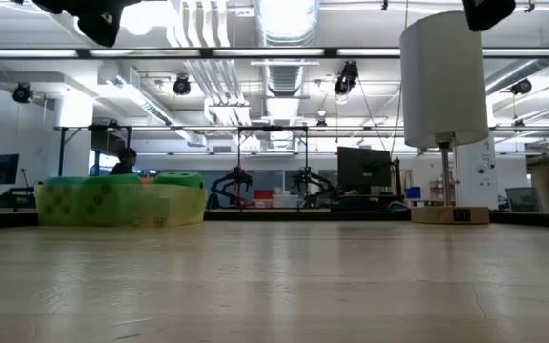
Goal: Pick & Place Dice
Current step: Return to home position
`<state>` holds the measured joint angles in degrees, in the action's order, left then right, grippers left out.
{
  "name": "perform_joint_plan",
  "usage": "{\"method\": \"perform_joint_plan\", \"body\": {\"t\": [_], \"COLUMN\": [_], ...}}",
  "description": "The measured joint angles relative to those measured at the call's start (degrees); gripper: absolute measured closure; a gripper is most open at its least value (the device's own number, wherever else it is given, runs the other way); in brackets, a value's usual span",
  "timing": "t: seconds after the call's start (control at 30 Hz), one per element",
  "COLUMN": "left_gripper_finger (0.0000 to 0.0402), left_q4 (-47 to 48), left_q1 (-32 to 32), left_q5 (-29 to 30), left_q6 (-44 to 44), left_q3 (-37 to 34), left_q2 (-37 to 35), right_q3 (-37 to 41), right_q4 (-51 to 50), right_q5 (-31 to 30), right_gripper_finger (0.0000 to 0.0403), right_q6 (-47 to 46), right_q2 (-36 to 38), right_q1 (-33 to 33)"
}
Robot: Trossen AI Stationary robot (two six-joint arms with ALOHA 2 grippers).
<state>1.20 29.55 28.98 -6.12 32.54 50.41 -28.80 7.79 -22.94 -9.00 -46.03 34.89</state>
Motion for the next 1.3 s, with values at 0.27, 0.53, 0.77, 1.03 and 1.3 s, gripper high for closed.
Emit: {"method": "perform_joint_plan", "body": {"t": [0.27,0.53,0.77,1.03,1.3], "left_gripper_finger": [0.0398,0.0398,0.0398,0.0398,0.0398], "left_q4": [-14.7,-15.1,-14.4,-9.3,-4.3], "left_q1": [0.0,-0.1,-0.1,-0.1,-0.1], "left_q5": [-3.1,-3.1,-3.1,-3.1,-2.6], "left_q6": [6.7,7.1,9.0,10.2,11.6], "left_q3": [-11.5,-18.5,-22.0,-22.9,-22.9], "left_q2": [-11.1,-23.4,-33.2,-42.6,-49.4], "right_q3": [8.2,12.4,14.5,17.2,20.8], "right_q4": [11.8,12.8,12.6,12.0,11.7], "right_q5": [9.9,10.0,9.5,9.3,9.3], "right_gripper_finger": [0.0375,0.0375,0.0375,0.0375,0.0374], "right_q6": [6.7,7.1,10.1,12.0,12.9], "right_q2": [8.9,17.8,26.8,36.8,46.0], "right_q1": [0.0,0.0,0.0,0.0,0.0]}}
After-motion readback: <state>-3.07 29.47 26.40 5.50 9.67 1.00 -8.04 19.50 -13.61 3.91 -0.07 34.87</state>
